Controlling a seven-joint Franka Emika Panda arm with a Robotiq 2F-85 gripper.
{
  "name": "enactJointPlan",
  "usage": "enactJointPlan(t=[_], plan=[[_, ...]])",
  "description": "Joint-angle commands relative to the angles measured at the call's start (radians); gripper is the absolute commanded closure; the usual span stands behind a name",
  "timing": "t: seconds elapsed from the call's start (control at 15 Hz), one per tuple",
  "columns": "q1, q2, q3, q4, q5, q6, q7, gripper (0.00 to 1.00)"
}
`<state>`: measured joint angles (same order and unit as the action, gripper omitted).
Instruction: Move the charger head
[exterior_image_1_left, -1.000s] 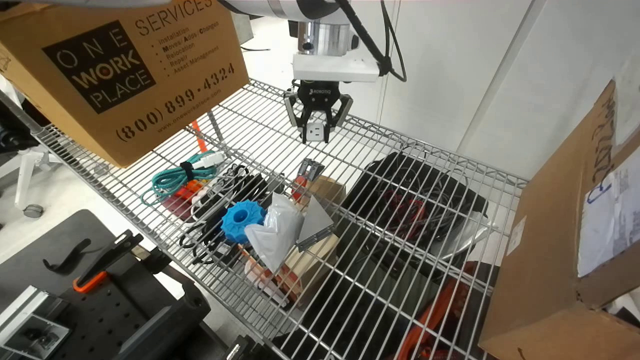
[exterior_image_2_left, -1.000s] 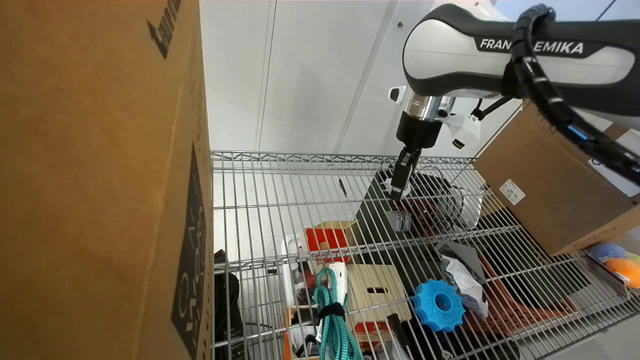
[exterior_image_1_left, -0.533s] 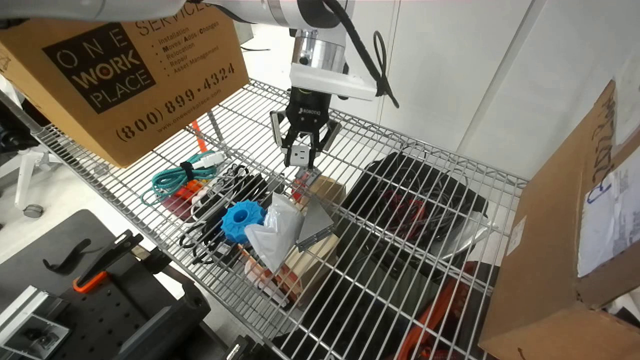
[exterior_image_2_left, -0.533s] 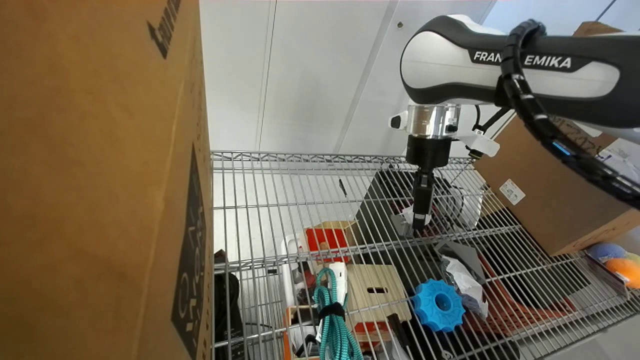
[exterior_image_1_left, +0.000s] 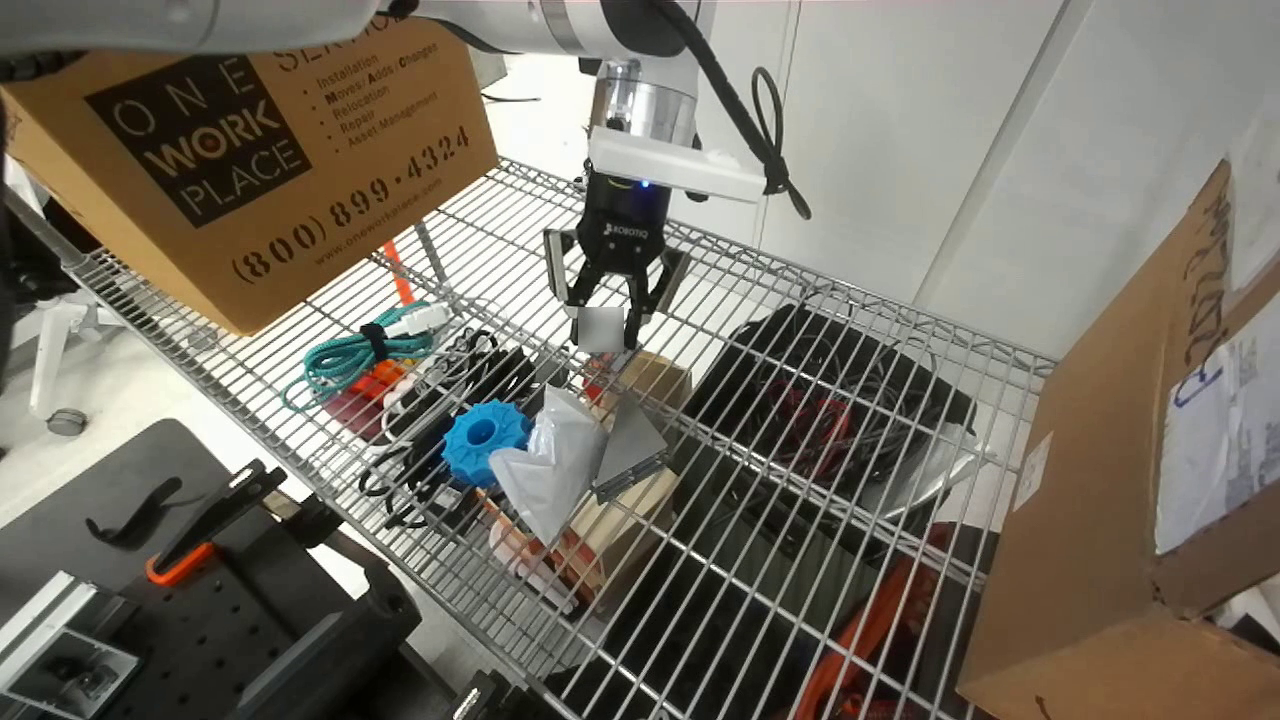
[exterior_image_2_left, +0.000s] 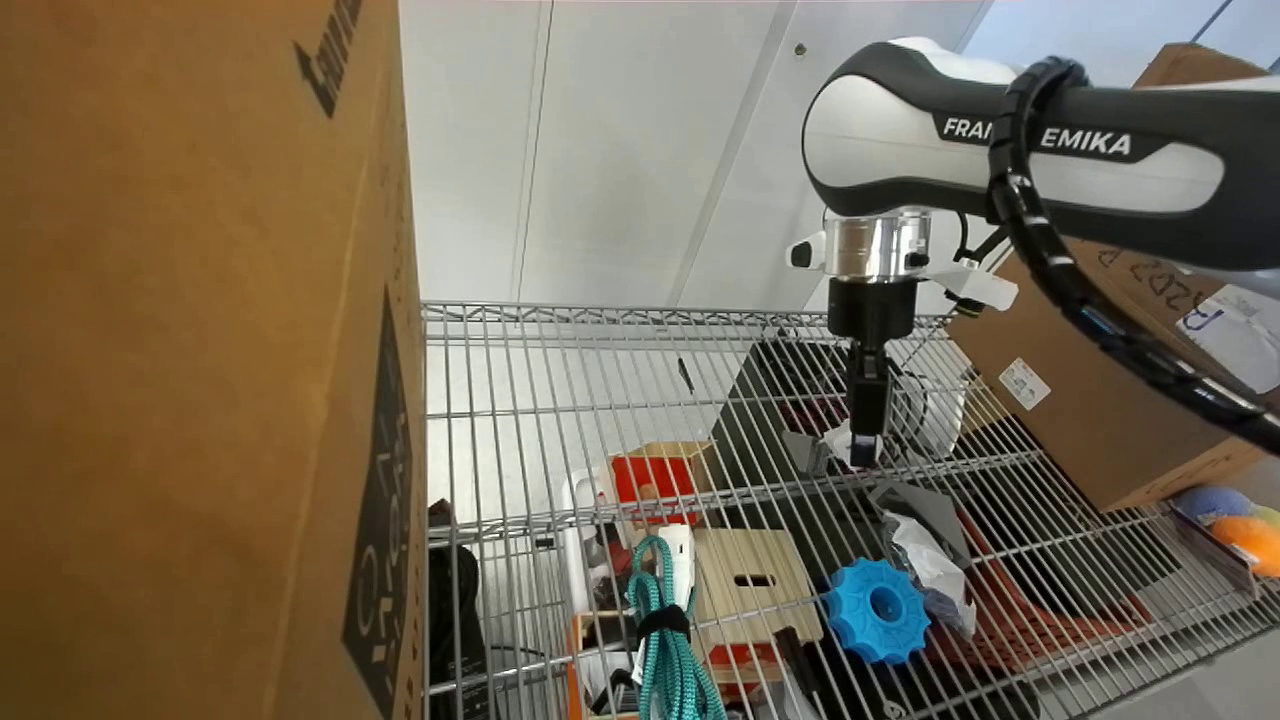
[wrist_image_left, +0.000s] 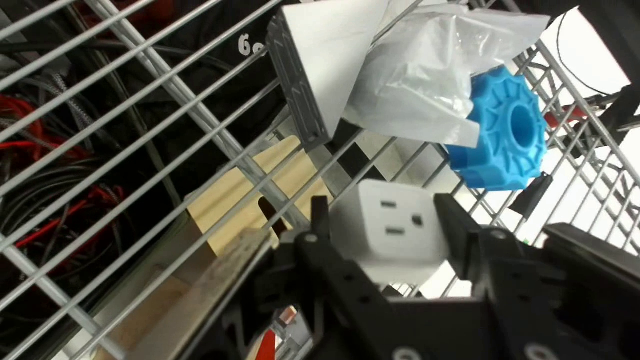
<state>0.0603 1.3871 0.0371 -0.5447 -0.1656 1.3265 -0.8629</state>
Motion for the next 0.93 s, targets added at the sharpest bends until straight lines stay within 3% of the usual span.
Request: enactJointPlan(t=[0.0,0.13,0.73,0.8,0.87], plan=[[0.006,0.023,-0.014,0.053,-0.016,-0.030,-0.031,0.13],[0.006,0.019,-0.014,0.052,-0.014,-0.033,-0.033,0.01],[-0.025,-0.012,0.002,0.060,0.030,-0.022,0.038,0.00],[-0.023,0.034,-0.006,0.151,0.035,-0.066,0.039,0.00],[-0.027,0.034,-0.007,0.159,0.039,-0.073,0.052,0.00]])
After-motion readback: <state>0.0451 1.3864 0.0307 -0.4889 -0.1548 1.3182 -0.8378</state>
